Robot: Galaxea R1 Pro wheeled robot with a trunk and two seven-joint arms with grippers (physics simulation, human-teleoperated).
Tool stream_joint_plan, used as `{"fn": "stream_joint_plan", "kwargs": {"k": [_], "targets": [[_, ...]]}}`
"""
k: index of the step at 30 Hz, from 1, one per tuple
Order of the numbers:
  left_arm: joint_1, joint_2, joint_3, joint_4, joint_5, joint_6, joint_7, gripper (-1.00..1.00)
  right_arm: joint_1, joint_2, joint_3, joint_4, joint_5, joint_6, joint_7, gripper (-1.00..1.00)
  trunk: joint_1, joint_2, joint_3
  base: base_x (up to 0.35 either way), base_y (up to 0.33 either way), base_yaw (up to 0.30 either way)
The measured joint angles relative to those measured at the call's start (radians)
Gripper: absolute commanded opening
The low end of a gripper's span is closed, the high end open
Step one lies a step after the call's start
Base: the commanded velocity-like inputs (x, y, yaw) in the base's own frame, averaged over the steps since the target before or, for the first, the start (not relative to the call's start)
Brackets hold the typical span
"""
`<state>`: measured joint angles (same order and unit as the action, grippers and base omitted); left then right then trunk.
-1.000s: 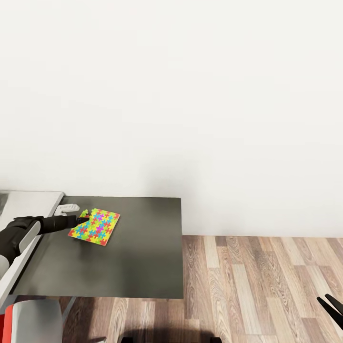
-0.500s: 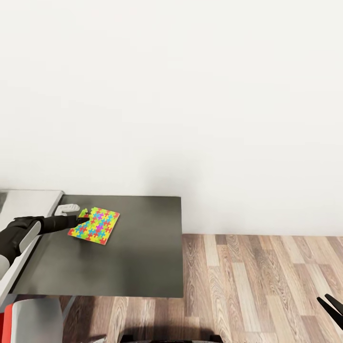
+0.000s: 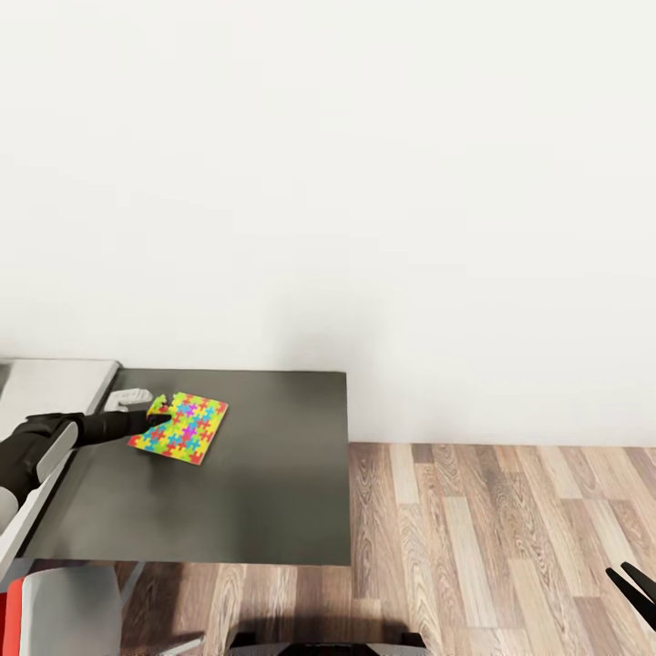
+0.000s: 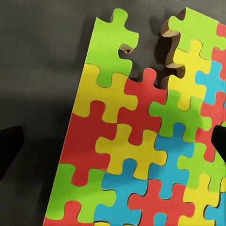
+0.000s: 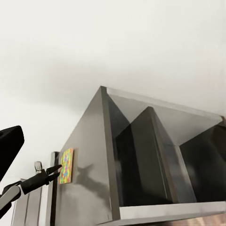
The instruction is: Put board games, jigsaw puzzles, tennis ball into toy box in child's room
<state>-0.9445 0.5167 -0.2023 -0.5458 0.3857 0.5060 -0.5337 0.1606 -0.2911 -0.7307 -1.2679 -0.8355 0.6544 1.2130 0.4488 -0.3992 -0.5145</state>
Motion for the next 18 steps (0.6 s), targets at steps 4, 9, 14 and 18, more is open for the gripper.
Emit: {"fn": "stream_joint_plan", "kwargs": {"k": [4,9,14,18], "targets": [[0.000,0.007,0.014,0.001,-0.014,-0.007,0.002,1.00,0.000,0.000,0.000,0.000,0.000,-0.001,0.000,1.00,0.000,0.000,-0.001,0.000,-0.166,0.000],[0.000,0.000,0.017,0.000,-0.009,-0.007,0.002,1.00,0.000,0.001,0.000,0.000,-0.001,-0.002,0.001,1.00,0.000,0.000,-0.002,0.000,-0.098,0.000],[0.001,0.000,0.021,0.001,-0.012,-0.007,0.002,1.00,0.000,0.001,0.001,0.000,-0.001,-0.003,0.001,1.00,0.000,0.000,-0.002,0.000,-0.138,0.000],[0.000,-0.001,0.019,0.001,-0.011,-0.007,0.002,1.00,0.000,0.002,0.000,0.000,-0.001,-0.005,0.001,1.00,0.000,0.000,-0.002,0.000,-0.141,0.000]]}}
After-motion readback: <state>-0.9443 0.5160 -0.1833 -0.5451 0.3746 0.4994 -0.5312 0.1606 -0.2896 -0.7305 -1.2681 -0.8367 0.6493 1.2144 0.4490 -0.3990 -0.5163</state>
